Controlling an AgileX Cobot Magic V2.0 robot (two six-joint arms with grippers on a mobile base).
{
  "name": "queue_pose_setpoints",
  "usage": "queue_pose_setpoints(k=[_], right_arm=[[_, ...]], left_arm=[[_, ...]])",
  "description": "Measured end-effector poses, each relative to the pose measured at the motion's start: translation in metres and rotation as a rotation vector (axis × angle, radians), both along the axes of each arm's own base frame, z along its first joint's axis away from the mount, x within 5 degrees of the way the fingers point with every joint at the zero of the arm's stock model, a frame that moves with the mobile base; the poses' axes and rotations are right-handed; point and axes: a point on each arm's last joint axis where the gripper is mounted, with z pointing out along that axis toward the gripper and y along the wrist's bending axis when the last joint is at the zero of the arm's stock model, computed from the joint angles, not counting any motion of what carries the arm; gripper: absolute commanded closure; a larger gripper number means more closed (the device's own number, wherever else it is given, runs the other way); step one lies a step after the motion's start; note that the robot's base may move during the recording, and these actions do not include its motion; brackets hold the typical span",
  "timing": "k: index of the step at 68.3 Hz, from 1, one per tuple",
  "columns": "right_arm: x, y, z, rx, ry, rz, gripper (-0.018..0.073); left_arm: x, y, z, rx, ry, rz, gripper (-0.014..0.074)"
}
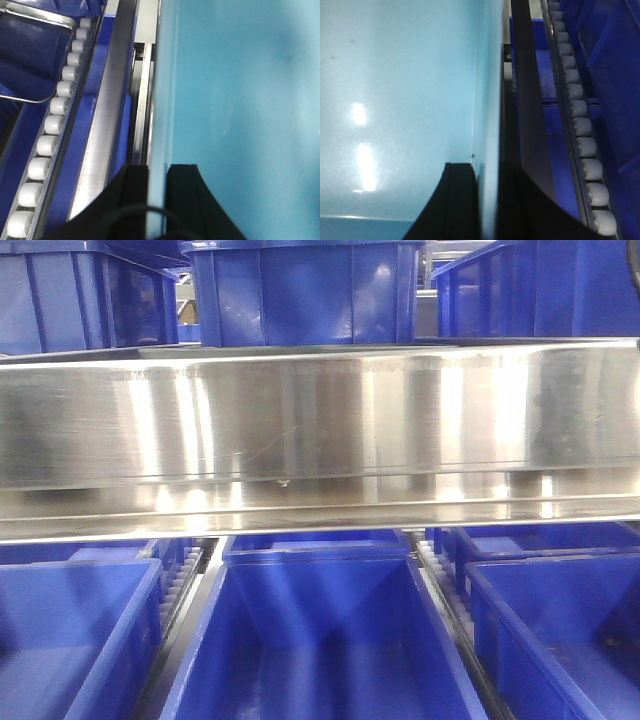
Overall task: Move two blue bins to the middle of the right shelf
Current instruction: 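Lift the cyan bin off the shelf rollers with both grippers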
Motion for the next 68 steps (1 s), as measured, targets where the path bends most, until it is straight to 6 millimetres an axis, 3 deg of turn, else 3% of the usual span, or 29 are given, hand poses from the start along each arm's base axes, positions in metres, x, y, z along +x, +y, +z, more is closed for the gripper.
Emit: queue_pose_setpoints(k=[68], right_arm=[[0.0058,0.0012,0.0070,0.008,-0.101,0.010,0.0724]], left_arm=[[0.0055,-0.0021,0.0086,-0.024,-0.112,-0.017,0.0707]])
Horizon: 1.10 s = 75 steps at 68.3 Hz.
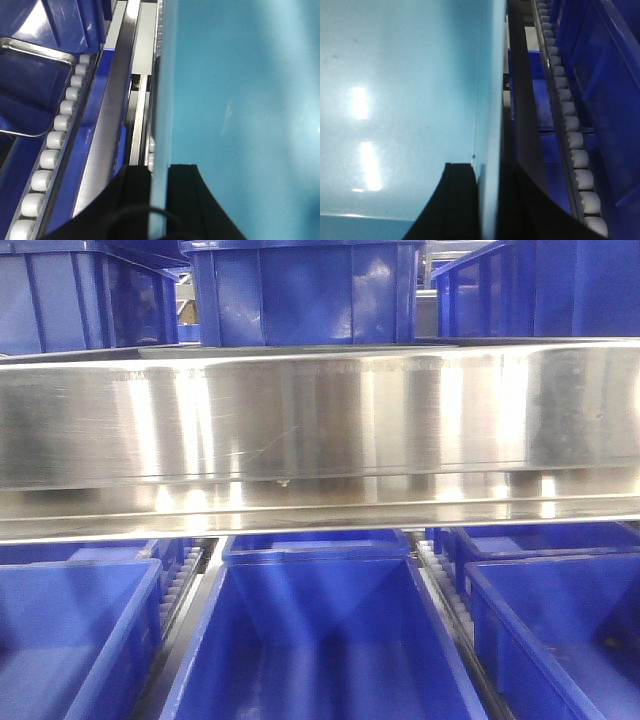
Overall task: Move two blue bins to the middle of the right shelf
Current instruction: 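Lift the cyan bin off the shelf rollers with both grippers, then back the base away from the shelf holding the cyan bin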
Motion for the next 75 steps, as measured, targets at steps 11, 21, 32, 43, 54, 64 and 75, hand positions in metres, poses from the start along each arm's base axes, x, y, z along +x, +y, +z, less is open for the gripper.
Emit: queue_pose_setpoints(k=[11,21,32,43,54,64,75], right_arm=[[0.0001,0.0001,0.0001,0.001,-0.001,0.001,0.0724],[0.0002,0.0001,0.0003,0.000,-0.005,0.001,0.0724],[0.0003,0.0002,0.0005,0.001,-0.006,0.001,0.0724],[0.0003,0.0002,0.0005,0.001,-0.006,0.001,0.0724],[0.0003,0.0002,0.0005,0.001,-0.006,0.001,0.0724],[0.0003,0.0002,0.0005,0.001,-0.006,0.001,0.0724],[0.0003,0.0002,0.0005,0.001,-0.006,0.001,0.0724]], left_arm=[[0.0000,0.0000,0.0000,-0.002,0.000,0.001,0.0707],[0.0001,-0.0001,0.0001,-0.002,-0.001,0.000,0.0707],[0.0001,-0.0001,0.0001,-0.002,-0.001,0.000,0.0707],[0.0001,-0.0001,0.0001,-0.002,-0.001,0.000,0.0707],[0.0001,-0.0001,0.0001,-0.002,-0.001,0.000,0.0707],[0.0001,-0.0001,0.0001,-0.002,-0.001,0.000,0.0707],[0.0001,-0.0001,0.0001,-0.002,-0.001,0.000,0.0707]])
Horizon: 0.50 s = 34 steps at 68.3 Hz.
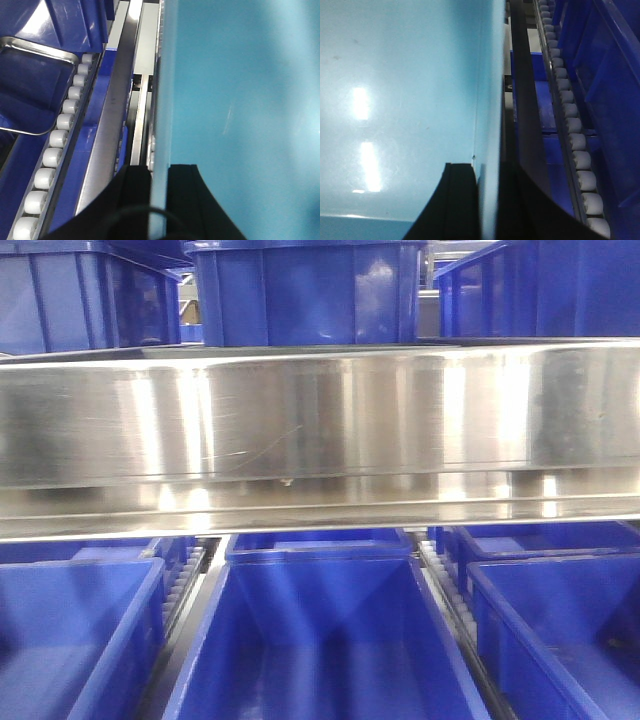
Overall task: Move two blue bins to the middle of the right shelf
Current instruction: 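Back the base away from the shelf holding the cyan bin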
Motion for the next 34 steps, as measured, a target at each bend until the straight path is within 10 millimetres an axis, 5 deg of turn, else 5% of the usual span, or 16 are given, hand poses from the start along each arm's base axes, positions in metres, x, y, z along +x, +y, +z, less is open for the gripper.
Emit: queue_pose_setpoints(k=[34], right_arm=[[0.0001,-0.0001,0.0002,-0.001,-0.002,0.000,0.0724]], left_arm=[[0.0002,-0.0003,0.0004,-0.003,-0.005,-0.003,0.0707]])
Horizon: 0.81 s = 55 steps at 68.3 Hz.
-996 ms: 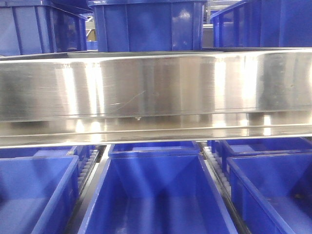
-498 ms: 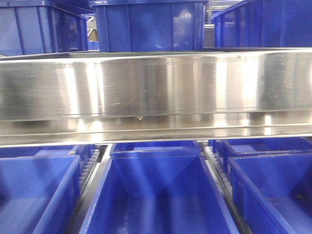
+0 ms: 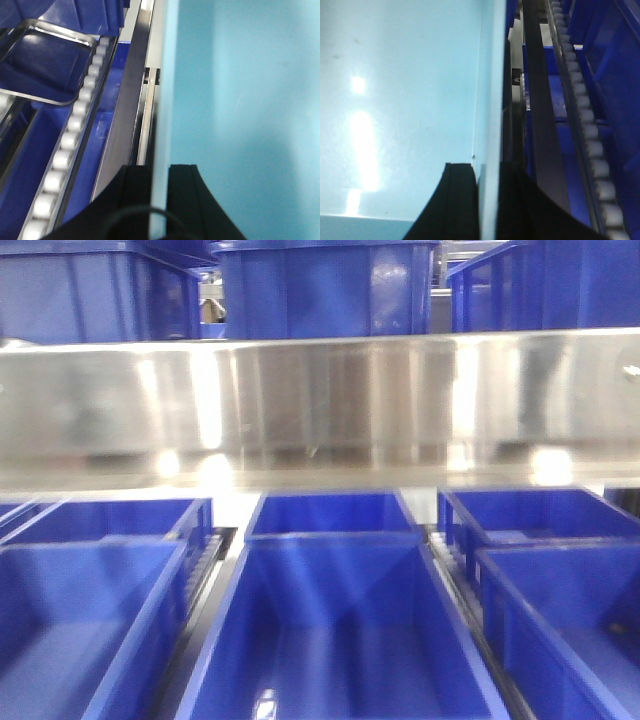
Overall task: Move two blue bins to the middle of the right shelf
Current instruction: 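Back the base away from the shelf holding the cyan bin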
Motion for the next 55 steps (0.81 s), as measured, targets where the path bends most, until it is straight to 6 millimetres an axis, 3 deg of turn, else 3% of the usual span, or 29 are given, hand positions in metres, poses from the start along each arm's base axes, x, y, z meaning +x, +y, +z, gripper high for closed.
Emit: queue_pose_setpoints(k=[55], right_arm=[[0.0005,-0.0002,0.0003,0.003,-0.004,0.000,0.0724]], left_arm=[[-0.0007,0.0010,0.0011,0.001,-0.006,0.003,0.0707]])
